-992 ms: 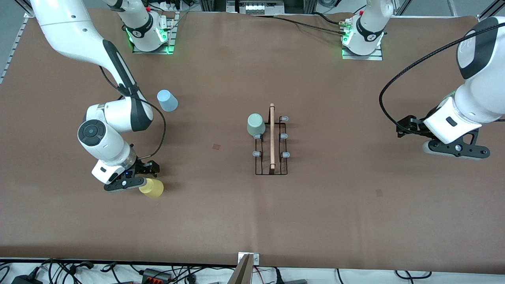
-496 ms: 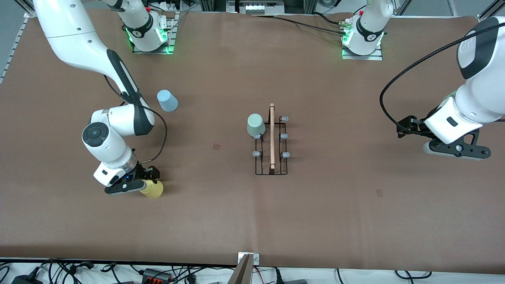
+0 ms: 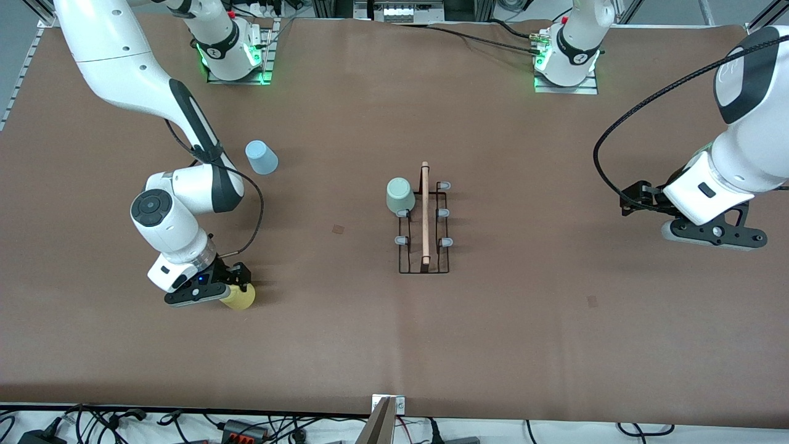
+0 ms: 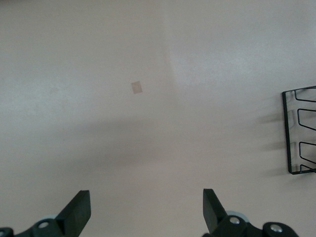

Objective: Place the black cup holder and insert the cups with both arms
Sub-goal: 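Carry the yellow cup to the rack and place it on a peg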

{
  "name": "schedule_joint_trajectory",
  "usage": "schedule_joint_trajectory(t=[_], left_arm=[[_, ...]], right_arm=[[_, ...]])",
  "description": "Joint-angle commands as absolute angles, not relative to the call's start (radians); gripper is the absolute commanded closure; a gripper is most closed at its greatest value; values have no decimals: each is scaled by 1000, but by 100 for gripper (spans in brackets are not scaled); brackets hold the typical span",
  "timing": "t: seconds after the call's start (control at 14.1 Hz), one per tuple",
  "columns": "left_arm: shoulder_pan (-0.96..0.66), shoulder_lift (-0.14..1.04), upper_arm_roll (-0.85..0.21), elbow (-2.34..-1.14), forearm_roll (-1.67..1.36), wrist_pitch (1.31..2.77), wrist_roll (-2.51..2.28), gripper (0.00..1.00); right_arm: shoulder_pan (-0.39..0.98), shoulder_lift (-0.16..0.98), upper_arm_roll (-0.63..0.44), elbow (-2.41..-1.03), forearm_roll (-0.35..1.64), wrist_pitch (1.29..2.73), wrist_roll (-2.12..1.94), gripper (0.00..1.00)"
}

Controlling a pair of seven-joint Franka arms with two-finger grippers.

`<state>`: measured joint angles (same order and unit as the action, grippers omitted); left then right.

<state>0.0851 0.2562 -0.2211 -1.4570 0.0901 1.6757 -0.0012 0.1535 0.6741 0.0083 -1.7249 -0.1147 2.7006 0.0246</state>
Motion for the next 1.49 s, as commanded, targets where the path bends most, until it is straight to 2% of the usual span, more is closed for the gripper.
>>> schedule_joint_trajectory(t=[0.0,0.21,0.35,0.64,0.78,1.06,1.42], left_arm=[[97,239,-227,-1463,74,1678,8,0],[97,239,-227,-1463,74,1678,8,0],[97,239,-227,-1463,74,1678,8,0],[97,239,-227,-1463,74,1678,8,0],[97,239,-227,-1463,74,1678,8,0],[97,239,-227,-1463,74,1678,8,0],[97,239,-229,-1463,74,1678,8,0]], right_arm=[[164,681,-2,-1724,-114,2723,12,50],[178,664,-2,-1724,-114,2714,12,86],[207,620,-2,-1724,-112,2654,29,86],[361,473,-2,-1634,-103,2294,265,88],[477,471,-2,-1548,-94,2171,439,88],[645,524,6,-1422,-97,2152,745,88],[715,607,8,-1318,-95,2161,784,87]])
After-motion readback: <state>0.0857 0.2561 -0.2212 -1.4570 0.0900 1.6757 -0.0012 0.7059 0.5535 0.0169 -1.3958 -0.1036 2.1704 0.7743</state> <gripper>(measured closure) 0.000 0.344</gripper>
